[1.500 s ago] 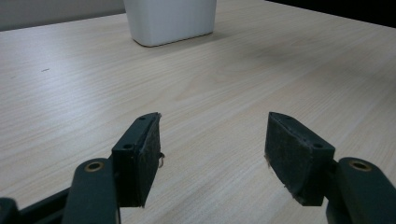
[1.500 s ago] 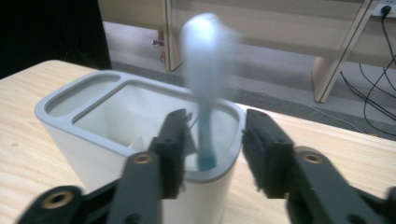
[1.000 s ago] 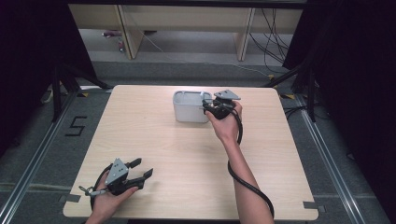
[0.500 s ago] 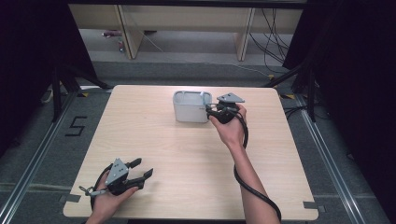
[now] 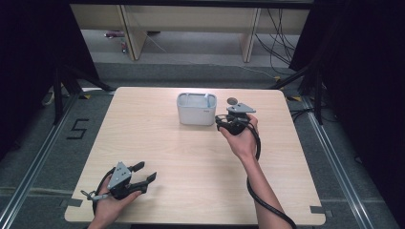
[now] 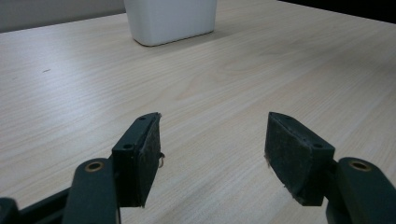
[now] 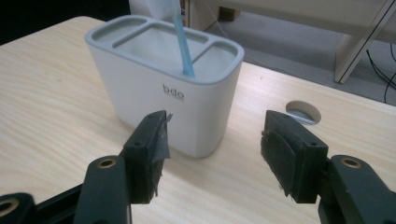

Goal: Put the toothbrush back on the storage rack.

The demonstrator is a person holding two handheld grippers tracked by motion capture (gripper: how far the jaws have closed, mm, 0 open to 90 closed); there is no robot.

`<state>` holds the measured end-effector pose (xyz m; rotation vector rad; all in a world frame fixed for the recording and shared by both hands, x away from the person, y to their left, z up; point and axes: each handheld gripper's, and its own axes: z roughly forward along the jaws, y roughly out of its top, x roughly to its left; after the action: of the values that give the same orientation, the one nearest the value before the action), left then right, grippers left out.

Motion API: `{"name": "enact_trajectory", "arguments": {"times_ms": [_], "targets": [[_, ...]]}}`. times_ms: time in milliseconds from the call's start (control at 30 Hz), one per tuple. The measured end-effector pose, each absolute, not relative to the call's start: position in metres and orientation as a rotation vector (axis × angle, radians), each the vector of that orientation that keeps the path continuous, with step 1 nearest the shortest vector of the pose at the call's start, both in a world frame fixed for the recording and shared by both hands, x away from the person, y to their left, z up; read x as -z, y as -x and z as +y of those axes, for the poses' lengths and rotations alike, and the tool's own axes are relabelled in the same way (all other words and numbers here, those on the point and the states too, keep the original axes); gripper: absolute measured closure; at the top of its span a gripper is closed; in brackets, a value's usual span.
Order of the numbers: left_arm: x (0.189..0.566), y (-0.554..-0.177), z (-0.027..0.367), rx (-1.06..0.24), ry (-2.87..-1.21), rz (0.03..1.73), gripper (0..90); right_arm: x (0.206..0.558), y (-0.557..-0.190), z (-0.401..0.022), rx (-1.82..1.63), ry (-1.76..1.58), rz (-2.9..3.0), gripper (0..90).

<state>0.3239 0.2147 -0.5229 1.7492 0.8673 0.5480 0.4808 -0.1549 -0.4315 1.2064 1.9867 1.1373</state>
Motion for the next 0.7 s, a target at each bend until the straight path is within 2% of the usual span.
{"name": "enact_trajectory", "arguments": {"times_ms": [700], "targets": [[0.522,-0.323,0.215,-0.558,-1.764,0.876,35.6,0.453,-0.444,-0.189,-1.109,-1.239,2.032,41.5]]}}
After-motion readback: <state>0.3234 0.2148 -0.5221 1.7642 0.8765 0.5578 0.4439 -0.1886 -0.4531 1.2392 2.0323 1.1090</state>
